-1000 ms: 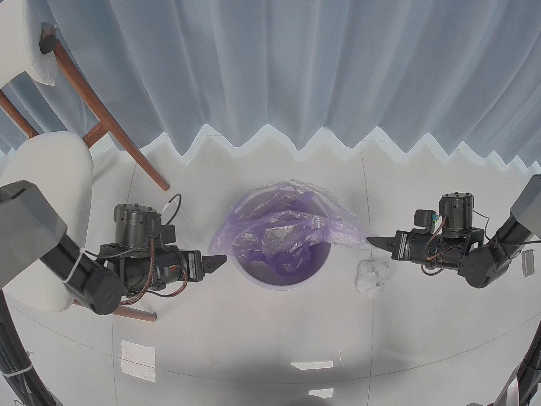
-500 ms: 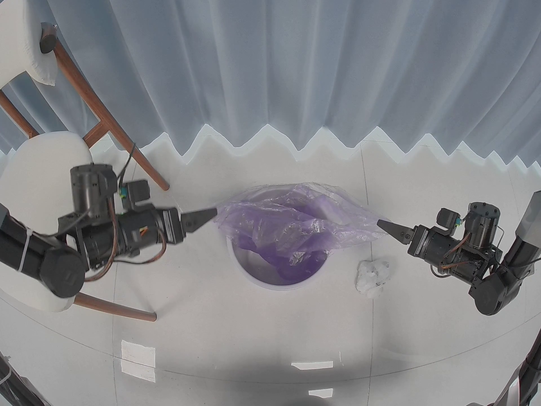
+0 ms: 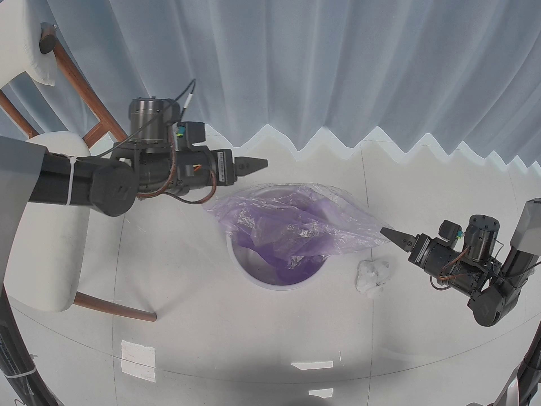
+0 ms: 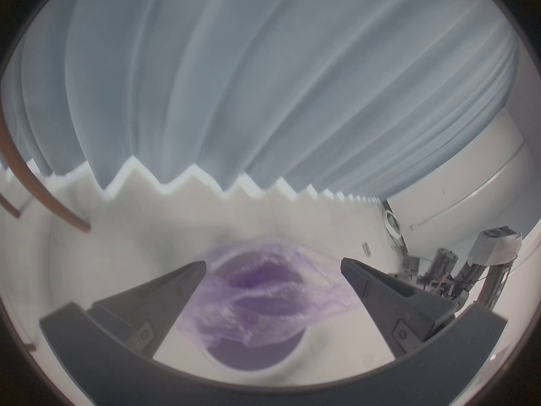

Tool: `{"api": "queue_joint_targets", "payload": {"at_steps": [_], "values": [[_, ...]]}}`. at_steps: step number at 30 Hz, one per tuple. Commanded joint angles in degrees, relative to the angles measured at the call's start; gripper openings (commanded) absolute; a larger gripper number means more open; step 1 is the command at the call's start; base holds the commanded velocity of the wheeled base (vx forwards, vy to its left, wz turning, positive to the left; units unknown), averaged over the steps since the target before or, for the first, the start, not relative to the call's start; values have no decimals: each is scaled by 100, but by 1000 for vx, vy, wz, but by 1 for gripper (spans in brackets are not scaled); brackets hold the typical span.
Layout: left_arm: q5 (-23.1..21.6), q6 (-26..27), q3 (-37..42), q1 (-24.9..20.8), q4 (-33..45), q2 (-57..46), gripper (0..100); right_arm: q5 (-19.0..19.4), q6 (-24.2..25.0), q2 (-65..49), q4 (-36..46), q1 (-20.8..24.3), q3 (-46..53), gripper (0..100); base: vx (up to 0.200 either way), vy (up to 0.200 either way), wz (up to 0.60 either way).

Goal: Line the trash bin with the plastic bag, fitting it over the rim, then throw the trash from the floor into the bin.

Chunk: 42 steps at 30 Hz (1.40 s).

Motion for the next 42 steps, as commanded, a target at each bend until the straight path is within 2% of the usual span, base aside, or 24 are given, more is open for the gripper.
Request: {"api": "queue_joint_targets", "payload": {"at_steps": [1, 3, 4, 6, 7, 9, 10, 12, 14, 17, 20, 23, 25, 26, 27, 28, 32, 34, 36, 37, 39, 40, 41, 42], "values": [[-133, -203, -1847, -571, 2676, 763, 100, -76, 104, 311, -107, 223, 29, 100, 0, 0, 0], [-89, -247, -2014, -580, 3080, 763, 100, -76, 104, 329, -116, 232, 20, 100, 0, 0, 0], [-36, -581, -2691, -571, 4170, 825, 100, -76, 95, 390, -125, 240, -6, 100, 0, 0, 0], [-36, -924, -3121, -571, 4671, 869, 100, -76, 95, 390, -125, 249, -24, 100, 0, 0, 0], [-1, -1434, -3330, -580, 5391, 1054, 100, -76, 69, 399, -125, 249, -33, 100, 0, 0, 0], [69, -1618, -3330, -580, 5796, 1194, 100, -76, 60, 399, -125, 249, -41, 100, 0, 0, 0], [289, -1741, -3330, -580, 6446, 1423, 100, -76, 60, 425, -125, 249, -50, 100, 0, 0, 0], [658, -1838, -3330, -580, 7114, 1721, 100, -76, 16, 469, -125, 249, -50, 100, 0, 0, 0], [887, -2022, -3330, -571, 7492, 2020, 100, -76, -45, 513, -125, 249, -41, 100, 0, 0, 0], [904, -2268, -3330, -563, 7536, 2416, 100, -76, -124, 566, -169, 249, -24, 100, 0, 0, 0], [878, -2154, -3330, -580, 7518, 2583, 100, -76, -142, 575, -380, 258, 38, 100, 0, 0, 0], [509, -1741, -3330, -879, 7852, 2389, 100, -85, -151, 619, -582, 258, 117, 100, 0, 0, 0], [298, -1460, -3330, -1028, 8643, 2082, 100, -85, -151, 619, -635, 258, 134, 100, 0, 0, 0], [298, -1434, -3330, -1046, 8722, 2064, 100, -85, -151, 619, -635, 258, 134, 100, 0, 0, 0], [289, -906, -3330, -1151, 10093, 1748, 100, -85, -151, 619, -635, 275, 134, 100, 0, 0, 0], [289, -651, -3330, -1195, 10638, 1546, 100, -85, -151, 628, -635, 311, 134, 100, 0, 0, 0], [306, -423, -3330, -1362, 10515, -54, 100, -85, -151, 671, -644, 399, 196, 100, 0, 0, 0], [342, 597, -3130, -1406, 10542, -1021, 100, -94, -160, 680, -696, 469, 249, 100, 0, 0, 0], [298, 1959, -1328, -1239, 10129, -1574, 100, -120, -160, 689, -784, 486, 301, 100, 0, 0, 0], [183, 2451, -713, -1072, 9232, -1847, 100, -129, -160, 689, -837, 486, 354, 100, 0, 0, 0], [-318, 2302, 113, -940, 7132, -2181, 100, -129, -168, 698, -925, 486, 407, 100, 0, 0, 0], [-318, 2302, 113, -940, 7132, -2181, 100, -129, -168, 698, -925, 486, 407, 100, 0, 0, 0], [-915, 2451, 834, -686, 4539, -2278, 100, -129, -160, 707, -995, 486, 495, 100, 0, 0, 0], [-1012, 2609, 974, -563, 3959, -2234, 100, -129, -160, 715, -1004, 486, 521, 100, 0, 0, 0]]}}
